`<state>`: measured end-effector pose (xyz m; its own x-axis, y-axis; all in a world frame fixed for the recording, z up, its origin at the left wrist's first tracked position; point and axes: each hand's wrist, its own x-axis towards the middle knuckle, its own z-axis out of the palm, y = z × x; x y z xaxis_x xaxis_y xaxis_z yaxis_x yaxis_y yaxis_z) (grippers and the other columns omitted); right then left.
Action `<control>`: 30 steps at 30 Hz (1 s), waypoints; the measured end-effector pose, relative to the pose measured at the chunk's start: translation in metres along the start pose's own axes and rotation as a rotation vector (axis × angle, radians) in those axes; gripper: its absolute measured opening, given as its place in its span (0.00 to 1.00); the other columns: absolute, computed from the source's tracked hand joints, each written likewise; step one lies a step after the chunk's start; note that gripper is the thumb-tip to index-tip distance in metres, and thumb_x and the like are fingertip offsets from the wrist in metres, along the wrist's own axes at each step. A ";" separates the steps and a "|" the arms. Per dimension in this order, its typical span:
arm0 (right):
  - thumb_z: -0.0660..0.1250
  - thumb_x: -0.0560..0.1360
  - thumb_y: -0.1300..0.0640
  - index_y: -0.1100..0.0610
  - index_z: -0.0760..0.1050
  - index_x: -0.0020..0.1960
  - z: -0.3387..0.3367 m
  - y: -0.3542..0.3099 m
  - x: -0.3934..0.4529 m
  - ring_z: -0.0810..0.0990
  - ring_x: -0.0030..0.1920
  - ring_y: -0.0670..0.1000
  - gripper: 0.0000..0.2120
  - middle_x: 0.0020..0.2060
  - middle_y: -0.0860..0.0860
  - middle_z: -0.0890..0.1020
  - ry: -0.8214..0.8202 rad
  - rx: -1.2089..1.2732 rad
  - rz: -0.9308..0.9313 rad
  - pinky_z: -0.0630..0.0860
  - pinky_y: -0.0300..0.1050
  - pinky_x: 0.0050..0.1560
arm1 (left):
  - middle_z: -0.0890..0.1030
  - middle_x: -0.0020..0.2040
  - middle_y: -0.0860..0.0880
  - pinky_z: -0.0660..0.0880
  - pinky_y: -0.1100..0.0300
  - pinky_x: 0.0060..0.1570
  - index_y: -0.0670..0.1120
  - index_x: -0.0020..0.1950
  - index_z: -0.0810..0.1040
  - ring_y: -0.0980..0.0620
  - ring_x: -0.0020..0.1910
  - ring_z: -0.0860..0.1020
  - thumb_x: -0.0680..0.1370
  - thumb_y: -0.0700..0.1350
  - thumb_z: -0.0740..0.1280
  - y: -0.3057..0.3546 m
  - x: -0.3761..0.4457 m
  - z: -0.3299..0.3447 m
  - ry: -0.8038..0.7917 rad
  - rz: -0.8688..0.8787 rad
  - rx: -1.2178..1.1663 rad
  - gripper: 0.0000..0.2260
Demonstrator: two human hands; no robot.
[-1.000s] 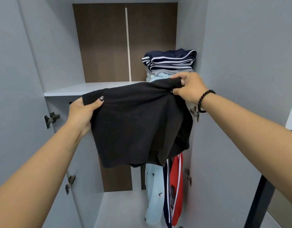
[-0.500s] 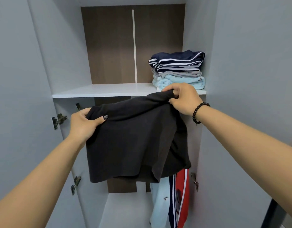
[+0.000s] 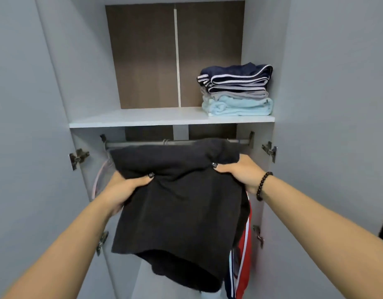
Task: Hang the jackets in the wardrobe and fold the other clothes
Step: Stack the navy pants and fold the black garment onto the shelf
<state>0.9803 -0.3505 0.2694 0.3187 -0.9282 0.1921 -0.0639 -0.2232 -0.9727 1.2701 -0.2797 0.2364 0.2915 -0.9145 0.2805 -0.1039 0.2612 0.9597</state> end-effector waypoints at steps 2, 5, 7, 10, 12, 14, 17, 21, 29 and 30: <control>0.74 0.71 0.60 0.51 0.81 0.49 -0.007 0.027 -0.002 0.83 0.52 0.50 0.09 0.49 0.49 0.85 0.019 -0.073 0.019 0.80 0.46 0.53 | 0.86 0.49 0.53 0.77 0.56 0.49 0.49 0.54 0.81 0.50 0.53 0.83 0.67 0.40 0.76 -0.022 -0.009 -0.004 -0.024 -0.079 -0.030 0.17; 0.75 0.70 0.53 0.49 0.82 0.48 -0.015 0.029 -0.006 0.84 0.45 0.44 0.07 0.44 0.44 0.86 -0.009 -0.043 0.014 0.78 0.32 0.38 | 0.85 0.54 0.49 0.76 0.54 0.51 0.47 0.58 0.81 0.49 0.53 0.83 0.65 0.45 0.76 -0.032 -0.013 -0.010 -0.117 -0.167 -0.088 0.21; 0.75 0.70 0.52 0.49 0.82 0.49 -0.016 0.027 -0.007 0.84 0.45 0.44 0.08 0.45 0.44 0.86 -0.018 -0.029 0.013 0.78 0.32 0.38 | 0.84 0.55 0.49 0.76 0.54 0.52 0.47 0.60 0.80 0.49 0.54 0.83 0.67 0.45 0.75 -0.030 -0.015 -0.010 -0.147 -0.181 -0.093 0.21; 0.74 0.71 0.52 0.50 0.81 0.49 -0.011 0.032 -0.009 0.84 0.45 0.43 0.07 0.44 0.44 0.86 -0.020 -0.048 0.035 0.78 0.32 0.38 | 0.85 0.54 0.50 0.77 0.58 0.50 0.45 0.60 0.80 0.51 0.53 0.83 0.72 0.40 0.72 -0.028 -0.016 -0.007 -0.133 -0.181 -0.075 0.16; 0.74 0.71 0.53 0.49 0.81 0.49 -0.006 0.034 -0.008 0.84 0.45 0.42 0.07 0.44 0.43 0.86 -0.004 -0.059 0.037 0.77 0.32 0.38 | 0.85 0.53 0.50 0.77 0.58 0.49 0.46 0.60 0.79 0.52 0.52 0.83 0.74 0.39 0.71 -0.025 -0.017 -0.008 -0.121 -0.193 -0.080 0.15; 0.74 0.71 0.52 0.48 0.81 0.49 -0.001 0.032 -0.003 0.83 0.45 0.41 0.08 0.44 0.42 0.85 0.001 -0.087 0.012 0.77 0.32 0.39 | 0.85 0.52 0.50 0.77 0.58 0.48 0.46 0.58 0.80 0.52 0.51 0.83 0.74 0.39 0.71 -0.021 -0.017 -0.013 -0.105 -0.193 -0.088 0.14; 0.74 0.71 0.54 0.49 0.81 0.50 0.008 0.020 0.009 0.83 0.46 0.42 0.09 0.45 0.43 0.85 -0.027 -0.144 -0.030 0.79 0.33 0.42 | 0.86 0.49 0.50 0.76 0.56 0.49 0.47 0.55 0.81 0.51 0.50 0.84 0.73 0.38 0.71 -0.013 -0.013 -0.025 -0.054 -0.186 -0.107 0.12; 0.75 0.70 0.54 0.55 0.82 0.52 0.026 -0.001 0.033 0.83 0.47 0.44 0.11 0.46 0.48 0.85 -0.048 -0.266 -0.111 0.78 0.34 0.45 | 0.85 0.52 0.49 0.76 0.53 0.54 0.47 0.59 0.79 0.49 0.53 0.82 0.73 0.42 0.72 0.002 -0.003 -0.046 -0.005 -0.144 -0.090 0.15; 0.76 0.69 0.57 0.54 0.76 0.28 0.056 -0.052 0.081 0.74 0.27 0.46 0.14 0.25 0.47 0.76 -0.186 -0.613 -0.090 0.70 0.37 0.32 | 0.85 0.49 0.57 0.76 0.58 0.48 0.54 0.55 0.80 0.58 0.48 0.83 0.75 0.44 0.71 0.022 0.027 -0.098 -0.006 0.054 0.082 0.10; 0.75 0.70 0.58 0.53 0.75 0.25 0.058 -0.058 0.087 0.70 0.24 0.47 0.17 0.22 0.48 0.73 -0.191 -0.621 -0.066 0.67 0.37 0.28 | 0.85 0.49 0.56 0.76 0.59 0.47 0.55 0.54 0.80 0.58 0.49 0.83 0.76 0.42 0.71 0.025 0.034 -0.103 -0.014 0.068 0.089 0.10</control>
<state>1.0663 -0.4010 0.3347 0.4995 -0.8502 0.1661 -0.5549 -0.4613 -0.6923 1.3753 -0.2720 0.2718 0.2679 -0.9000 0.3440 -0.2074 0.2948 0.9328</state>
